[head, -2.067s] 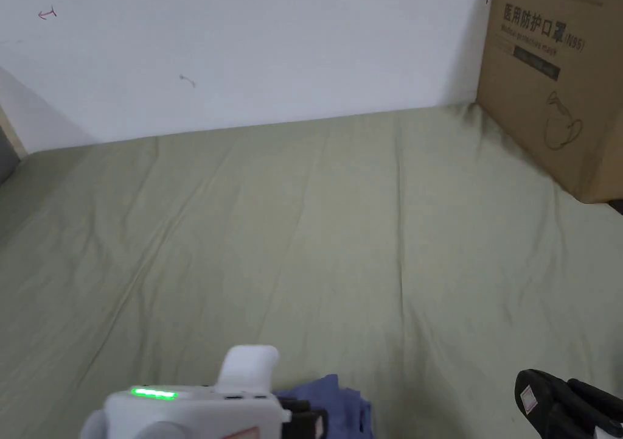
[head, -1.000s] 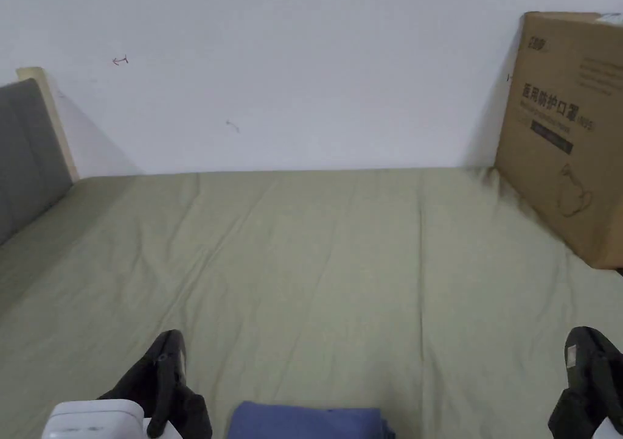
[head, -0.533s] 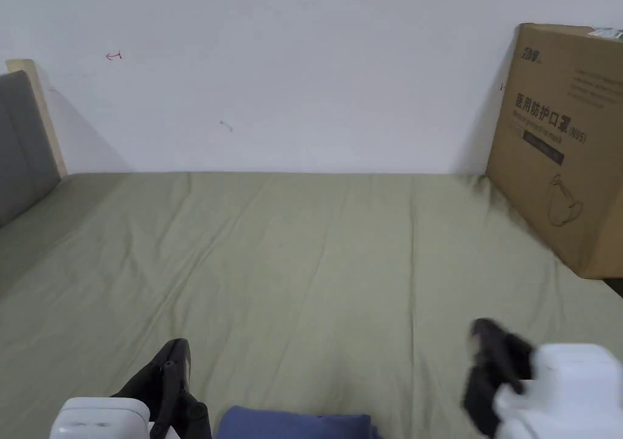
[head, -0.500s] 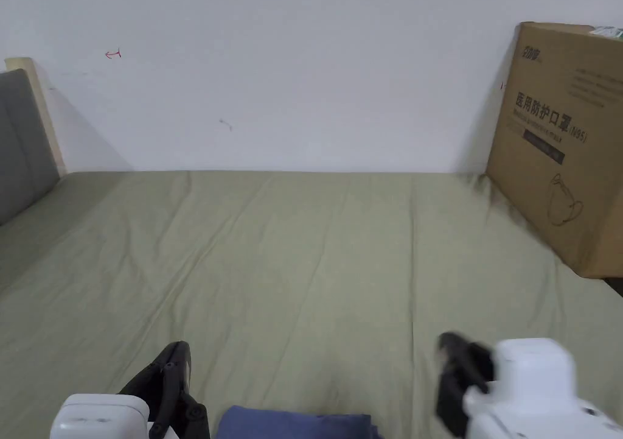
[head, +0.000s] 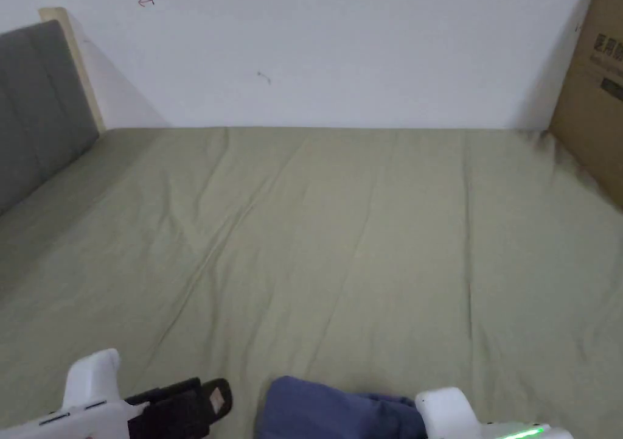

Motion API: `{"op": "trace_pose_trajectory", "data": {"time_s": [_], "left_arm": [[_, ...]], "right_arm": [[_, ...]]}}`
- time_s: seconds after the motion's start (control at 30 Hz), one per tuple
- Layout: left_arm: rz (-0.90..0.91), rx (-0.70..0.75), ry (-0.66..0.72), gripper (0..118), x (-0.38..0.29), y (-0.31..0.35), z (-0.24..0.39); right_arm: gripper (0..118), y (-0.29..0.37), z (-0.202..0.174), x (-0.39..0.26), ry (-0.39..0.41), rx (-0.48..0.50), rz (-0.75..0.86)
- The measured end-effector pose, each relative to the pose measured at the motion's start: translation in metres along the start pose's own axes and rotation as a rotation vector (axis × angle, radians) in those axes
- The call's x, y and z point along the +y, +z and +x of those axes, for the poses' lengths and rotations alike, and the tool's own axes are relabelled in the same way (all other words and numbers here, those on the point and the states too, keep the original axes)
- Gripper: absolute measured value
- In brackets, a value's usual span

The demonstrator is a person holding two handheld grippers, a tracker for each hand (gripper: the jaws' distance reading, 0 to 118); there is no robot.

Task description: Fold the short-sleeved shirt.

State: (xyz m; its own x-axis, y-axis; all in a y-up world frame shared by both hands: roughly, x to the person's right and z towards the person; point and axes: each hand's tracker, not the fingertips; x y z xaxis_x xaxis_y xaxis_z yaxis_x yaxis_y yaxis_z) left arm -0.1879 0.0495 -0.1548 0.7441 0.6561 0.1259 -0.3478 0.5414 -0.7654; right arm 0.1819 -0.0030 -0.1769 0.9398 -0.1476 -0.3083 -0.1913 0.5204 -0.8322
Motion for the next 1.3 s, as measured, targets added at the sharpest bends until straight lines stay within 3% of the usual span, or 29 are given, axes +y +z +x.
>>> {"op": "trace_pose_trajectory", "data": {"time_s": [0.03,0.07,0.1,0.23,0.33,0.47,0.53,0.57,0.6,0.63,0.67,0.7,0.77,0.87,1.07,1.3], "left_arm": [[-0.112,-0.121,0.104,99,0.004,-0.016,-0.021],[-0.186,-0.221,0.174,110,0.005,-0.028,-0.036],[-0.262,-0.316,0.232,114,0.004,-0.044,-0.05],[-0.32,-0.337,0.345,114,0.001,-0.093,-0.083],[-0.34,-0.54,0.424,115,-0.009,-0.131,-0.087],[-0.432,-0.621,0.361,115,-0.021,-0.174,-0.06],[-0.403,-0.566,0.264,113,-0.023,-0.18,-0.052],[-0.388,-0.522,0.233,106,-0.021,-0.179,-0.052],[-0.379,-0.416,0.207,86,-0.02,-0.177,-0.056],[-0.387,-0.267,0.176,31,-0.02,-0.177,-0.06],[-0.42,-0.306,0.236,24,-0.024,-0.176,-0.063],[-0.388,-0.404,0.315,24,-0.022,-0.171,-0.06],[-0.391,-0.303,0.181,25,-0.013,-0.161,-0.041],[-0.357,-0.302,0.055,25,0.008,-0.13,-0.018],[-0.379,0.064,-0.189,25,0.096,-0.034,-0.039],[-0.394,0.455,-0.276,26,0.169,0.049,-0.107]], "right_arm": [[3,0.001,-0.001,-0.001,-0.007,0.003,0.001],[3,0.001,0.001,-0.001,-0.019,0.009,0.0],[3,0.002,0.003,-0.001,-0.045,0.023,0.0],[3,0.004,0.009,-0.003,-0.066,0.049,0.005],[3,0.004,0.01,-0.005,-0.073,0.055,0.01],[3,0.003,0.011,-0.006,-0.091,0.062,0.018],[3,0.003,0.014,-0.008,-0.109,0.071,0.023],[3,0.003,0.016,-0.008,-0.121,0.077,0.024],[3,0.004,0.018,-0.009,-0.137,0.088,0.028],[3,0.004,0.019,-0.009,-0.151,0.095,0.029],[3,0.005,0.021,-0.01,-0.183,0.153,0.038],[3,0.007,0.021,-0.009,-0.207,0.126,0.04],[3,0.015,0.022,-0.011,-0.254,0.154,0.075],[3,0.033,0.025,-0.013,-0.311,0.183,0.107],[3,0.076,0.019,-0.015,-0.25,0.126,0.184],[3,0.104,0.016,-0.01,-0.219,0.092,0.188]]}}
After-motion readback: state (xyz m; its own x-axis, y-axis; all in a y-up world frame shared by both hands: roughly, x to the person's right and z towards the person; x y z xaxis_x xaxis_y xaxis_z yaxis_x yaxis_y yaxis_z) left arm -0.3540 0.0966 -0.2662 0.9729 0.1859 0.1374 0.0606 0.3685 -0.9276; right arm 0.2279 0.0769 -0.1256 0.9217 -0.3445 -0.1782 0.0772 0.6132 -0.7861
